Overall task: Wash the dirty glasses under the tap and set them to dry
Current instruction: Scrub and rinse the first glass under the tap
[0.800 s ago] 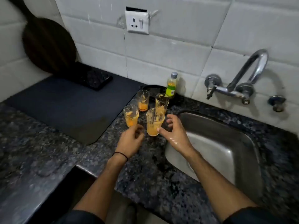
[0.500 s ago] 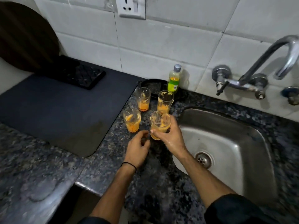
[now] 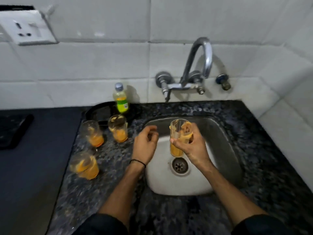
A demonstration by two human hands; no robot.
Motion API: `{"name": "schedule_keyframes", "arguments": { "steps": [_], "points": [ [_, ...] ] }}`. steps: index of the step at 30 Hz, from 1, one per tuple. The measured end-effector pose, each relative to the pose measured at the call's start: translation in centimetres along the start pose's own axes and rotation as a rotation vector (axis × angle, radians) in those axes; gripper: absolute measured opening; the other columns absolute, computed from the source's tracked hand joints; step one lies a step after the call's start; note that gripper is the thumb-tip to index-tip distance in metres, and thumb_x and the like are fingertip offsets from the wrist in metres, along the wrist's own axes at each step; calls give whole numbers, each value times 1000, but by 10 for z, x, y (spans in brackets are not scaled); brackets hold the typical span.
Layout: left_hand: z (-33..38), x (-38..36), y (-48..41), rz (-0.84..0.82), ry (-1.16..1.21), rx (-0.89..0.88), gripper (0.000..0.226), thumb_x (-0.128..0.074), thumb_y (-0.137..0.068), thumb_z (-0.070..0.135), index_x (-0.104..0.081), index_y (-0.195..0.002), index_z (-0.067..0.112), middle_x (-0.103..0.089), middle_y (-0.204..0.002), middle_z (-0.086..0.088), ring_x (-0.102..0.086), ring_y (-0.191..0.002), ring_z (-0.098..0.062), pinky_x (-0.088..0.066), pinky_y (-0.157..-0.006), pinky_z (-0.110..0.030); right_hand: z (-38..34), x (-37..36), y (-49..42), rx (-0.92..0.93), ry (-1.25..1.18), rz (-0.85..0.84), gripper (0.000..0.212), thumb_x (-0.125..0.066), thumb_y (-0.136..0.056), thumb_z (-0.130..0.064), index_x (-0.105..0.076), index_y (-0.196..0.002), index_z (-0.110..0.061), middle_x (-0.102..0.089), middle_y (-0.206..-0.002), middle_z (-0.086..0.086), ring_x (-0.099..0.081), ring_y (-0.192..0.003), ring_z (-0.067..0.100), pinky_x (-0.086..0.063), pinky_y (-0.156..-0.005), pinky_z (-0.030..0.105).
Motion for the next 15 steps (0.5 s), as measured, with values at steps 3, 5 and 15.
{"name": "schedule_keyframes", "arguments": {
  "steps": [3, 5, 15],
  "points": [
    [49, -18, -48, 69, -43, -56, 46, -63, -94, 27, -51, -135, 8, -67, -116, -12, -64, -103, -23, -49, -89, -29, -3, 35, -19, 25, 1, 51, 53, -90, -70, -22, -56, -110, -25, -72, -105, -1, -71, -97, 18, -58, -87, 42],
    [75, -32, -82, 65, -124, -25, 64, -62, -93, 41, -40, -142, 6, -60, -130, -19, -59, -116, -34, -47, -94, -38, -7, 52, -31, 48, 3, 68, 53, -90, -69, -23, -56, -109, -27, -71, -104, -3, -70, -97, 16, -58, -86, 39],
    [76, -59, -145, 155, -95, 60, 38, -51, -91, 43, -64, -82, 8, -69, -81, -20, -69, -79, -37, -56, -71, -46, -3, 79, -74, 96, -22, -61, 55, -91, -70, -18, -56, -113, -22, -70, -103, -7, -69, -97, 9, -56, -84, 26]
  ]
}}
Point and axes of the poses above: each hand's wrist, its own y-axis away from the middle knuckle, its own x-axis out of the back of the hand, z = x × y, the point moved 4 cm from there along -y, towards the middle knuckle
